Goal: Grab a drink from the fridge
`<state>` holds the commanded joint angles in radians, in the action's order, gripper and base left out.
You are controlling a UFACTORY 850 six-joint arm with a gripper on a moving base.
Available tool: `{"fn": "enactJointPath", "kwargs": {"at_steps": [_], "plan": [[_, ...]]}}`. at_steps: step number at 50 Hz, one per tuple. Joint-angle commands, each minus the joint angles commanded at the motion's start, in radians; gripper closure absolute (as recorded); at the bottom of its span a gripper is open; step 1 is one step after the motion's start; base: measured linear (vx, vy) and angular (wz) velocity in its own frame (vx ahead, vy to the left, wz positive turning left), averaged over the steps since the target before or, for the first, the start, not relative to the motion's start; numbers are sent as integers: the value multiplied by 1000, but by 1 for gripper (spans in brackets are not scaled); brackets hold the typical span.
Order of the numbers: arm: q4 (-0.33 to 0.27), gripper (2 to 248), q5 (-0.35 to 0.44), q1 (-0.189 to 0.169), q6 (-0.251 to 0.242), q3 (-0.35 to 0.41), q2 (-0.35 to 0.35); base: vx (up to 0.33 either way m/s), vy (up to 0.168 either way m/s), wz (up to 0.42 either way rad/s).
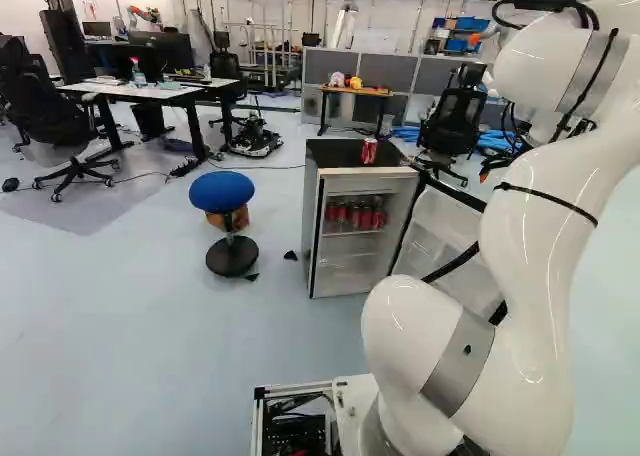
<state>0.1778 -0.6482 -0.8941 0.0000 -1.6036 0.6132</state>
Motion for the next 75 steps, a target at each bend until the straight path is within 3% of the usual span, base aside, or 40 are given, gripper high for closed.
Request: {"fn": "enactJointPath", "kwargs": {"at_steps": [63, 75], "plan": [[0, 3, -23, -4, 0, -47, 139, 0, 0, 0], [0, 3, -23, -4, 0, -47, 138, 0, 0, 0]]}}
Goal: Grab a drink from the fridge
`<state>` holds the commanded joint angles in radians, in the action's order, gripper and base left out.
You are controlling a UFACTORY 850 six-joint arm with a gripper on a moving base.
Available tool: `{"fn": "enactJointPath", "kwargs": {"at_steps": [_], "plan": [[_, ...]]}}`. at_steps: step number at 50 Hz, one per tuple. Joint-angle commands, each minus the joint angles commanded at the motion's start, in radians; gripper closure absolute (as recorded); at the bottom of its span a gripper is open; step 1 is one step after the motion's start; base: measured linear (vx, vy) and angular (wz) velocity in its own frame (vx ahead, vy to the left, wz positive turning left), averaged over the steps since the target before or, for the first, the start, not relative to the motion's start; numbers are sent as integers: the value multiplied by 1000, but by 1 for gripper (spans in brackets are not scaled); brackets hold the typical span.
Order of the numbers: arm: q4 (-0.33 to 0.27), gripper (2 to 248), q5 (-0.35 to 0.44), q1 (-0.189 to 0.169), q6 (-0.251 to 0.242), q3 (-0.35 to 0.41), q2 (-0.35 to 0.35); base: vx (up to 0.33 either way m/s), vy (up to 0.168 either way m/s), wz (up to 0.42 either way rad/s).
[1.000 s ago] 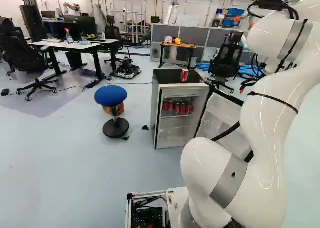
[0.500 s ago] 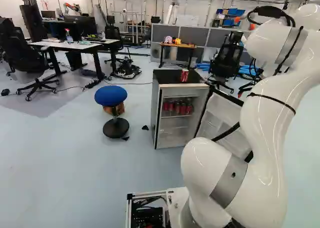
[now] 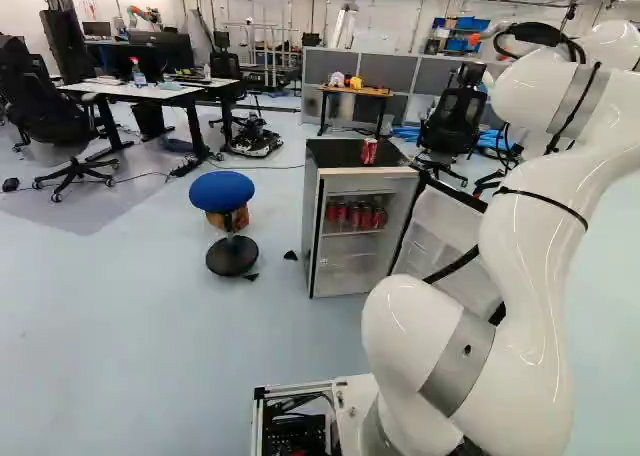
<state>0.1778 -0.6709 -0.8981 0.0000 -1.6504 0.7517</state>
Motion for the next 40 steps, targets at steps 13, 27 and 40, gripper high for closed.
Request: {"fn": "enactJointPath", "kwargs": {"at_steps": [13, 27, 40], "plan": [[0, 3, 0, -3, 0, 17, -11, 0, 0, 0], [0, 3, 0, -7, 0, 53, -34, 0, 0, 0], [0, 3, 0, -10, 0, 94, -61, 0, 0, 0]]}}
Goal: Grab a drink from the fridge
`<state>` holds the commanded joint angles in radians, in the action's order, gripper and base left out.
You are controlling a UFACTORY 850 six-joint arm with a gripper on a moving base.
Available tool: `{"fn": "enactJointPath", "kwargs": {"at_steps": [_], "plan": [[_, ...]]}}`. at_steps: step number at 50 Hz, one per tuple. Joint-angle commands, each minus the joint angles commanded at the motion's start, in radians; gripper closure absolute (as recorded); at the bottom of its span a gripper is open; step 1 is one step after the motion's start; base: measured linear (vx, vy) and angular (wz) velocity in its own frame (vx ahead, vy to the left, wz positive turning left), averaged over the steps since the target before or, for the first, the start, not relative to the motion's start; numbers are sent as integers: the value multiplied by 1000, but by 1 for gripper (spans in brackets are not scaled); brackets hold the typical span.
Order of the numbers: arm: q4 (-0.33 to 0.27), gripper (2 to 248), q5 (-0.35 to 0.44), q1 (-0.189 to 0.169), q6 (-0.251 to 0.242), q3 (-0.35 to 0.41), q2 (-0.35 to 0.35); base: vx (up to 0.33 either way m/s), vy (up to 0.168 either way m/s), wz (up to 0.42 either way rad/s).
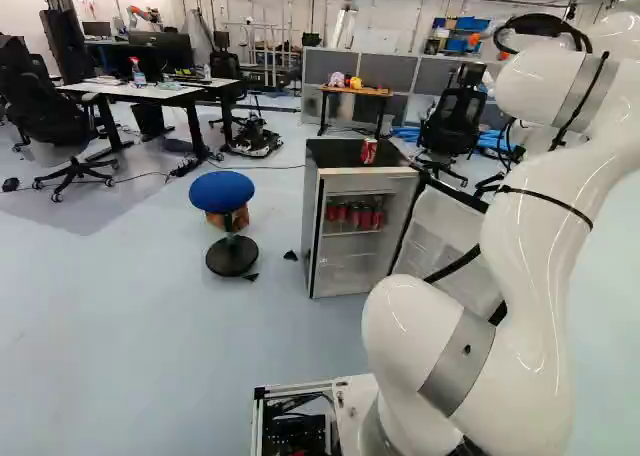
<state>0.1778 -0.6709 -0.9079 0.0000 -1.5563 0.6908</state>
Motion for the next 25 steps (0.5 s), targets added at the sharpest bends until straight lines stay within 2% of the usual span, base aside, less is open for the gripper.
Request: {"fn": "enactJointPath", "kwargs": {"at_steps": [25], "plan": [[0, 3, 0, -2, 0, 86, -56, 0, 0, 0]]}}
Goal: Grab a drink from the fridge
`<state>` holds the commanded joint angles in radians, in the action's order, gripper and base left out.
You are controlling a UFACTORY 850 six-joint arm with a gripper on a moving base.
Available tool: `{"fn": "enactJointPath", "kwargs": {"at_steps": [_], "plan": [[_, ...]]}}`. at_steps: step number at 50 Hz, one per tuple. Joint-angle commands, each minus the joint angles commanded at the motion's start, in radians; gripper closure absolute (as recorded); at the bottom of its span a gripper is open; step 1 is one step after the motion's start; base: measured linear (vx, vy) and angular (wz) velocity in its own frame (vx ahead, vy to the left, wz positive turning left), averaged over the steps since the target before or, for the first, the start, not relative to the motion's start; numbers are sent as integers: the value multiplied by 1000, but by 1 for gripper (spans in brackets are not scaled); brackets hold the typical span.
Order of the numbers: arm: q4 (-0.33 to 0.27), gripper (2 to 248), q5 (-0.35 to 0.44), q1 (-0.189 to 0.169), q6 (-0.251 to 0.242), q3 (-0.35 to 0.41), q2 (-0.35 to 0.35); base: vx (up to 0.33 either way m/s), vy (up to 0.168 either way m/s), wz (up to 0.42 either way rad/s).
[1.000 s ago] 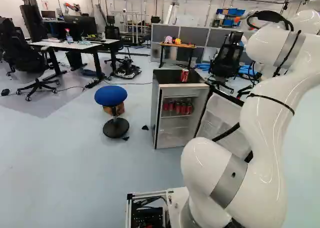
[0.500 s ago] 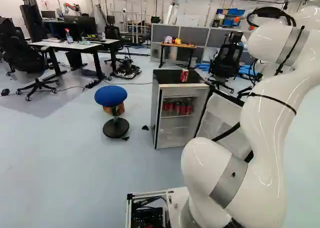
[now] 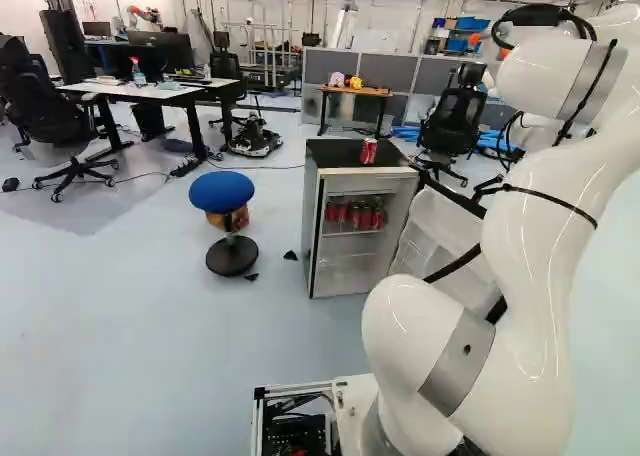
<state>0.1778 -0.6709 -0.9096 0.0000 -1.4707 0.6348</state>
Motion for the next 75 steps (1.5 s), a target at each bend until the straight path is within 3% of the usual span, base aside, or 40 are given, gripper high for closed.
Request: {"fn": "enactJointPath", "kwargs": {"at_steps": [46, 75], "plan": [[0, 3, 0, 25, 0, 192, -128, 0, 0, 0], [0, 3, 0, 75, 0, 296, -200, 0, 0, 0]]}}
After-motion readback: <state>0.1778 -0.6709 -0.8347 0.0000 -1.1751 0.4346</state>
